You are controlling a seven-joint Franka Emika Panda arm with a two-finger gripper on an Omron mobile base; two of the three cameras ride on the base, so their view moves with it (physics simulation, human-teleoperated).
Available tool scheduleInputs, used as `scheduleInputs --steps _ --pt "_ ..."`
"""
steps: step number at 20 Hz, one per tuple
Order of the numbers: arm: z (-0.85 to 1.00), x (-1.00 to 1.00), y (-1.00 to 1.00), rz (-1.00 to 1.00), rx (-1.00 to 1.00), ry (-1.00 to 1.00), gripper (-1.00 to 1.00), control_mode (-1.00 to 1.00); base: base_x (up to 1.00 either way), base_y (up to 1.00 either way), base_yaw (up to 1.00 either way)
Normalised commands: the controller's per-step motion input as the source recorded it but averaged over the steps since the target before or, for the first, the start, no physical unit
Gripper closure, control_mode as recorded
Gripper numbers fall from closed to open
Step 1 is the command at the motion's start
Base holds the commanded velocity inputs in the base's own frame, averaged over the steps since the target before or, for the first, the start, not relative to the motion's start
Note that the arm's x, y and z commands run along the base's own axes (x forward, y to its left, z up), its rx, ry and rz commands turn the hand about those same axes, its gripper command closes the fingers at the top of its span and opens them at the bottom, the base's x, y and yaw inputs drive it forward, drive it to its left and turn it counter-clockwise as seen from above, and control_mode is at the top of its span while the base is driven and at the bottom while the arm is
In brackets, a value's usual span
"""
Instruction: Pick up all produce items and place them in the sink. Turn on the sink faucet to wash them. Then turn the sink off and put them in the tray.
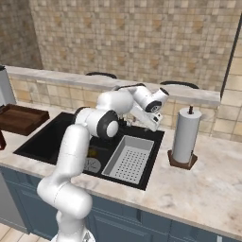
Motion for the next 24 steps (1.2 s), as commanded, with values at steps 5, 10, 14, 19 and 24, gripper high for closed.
scheduleInputs --steps 5,10,14,19,24 --pt "0.80 -0.90 -0.01 0.00 0.00 -0.22 -1.00 -1.00 0.00 0.00 0.00" --pt "0.69 -1.00 0.00 0.00 -0.05 -0.15 -1.00 -1.00 0.00 0.00 0.00" --pt "0.56 -1.00 0.00 0.00 -0.10 -0.09 -1.00 -1.00 0.00 0.00 0.00" --pt "0.49 -1.00 0.36 0.00 -0.14 -0.01 -1.00 -1.00 0.00 0.00 0.00" --pt "0.54 -1.00 0.69 0.00 -0.16 0.01 -1.00 -1.00 0.00 0.00 0.00"
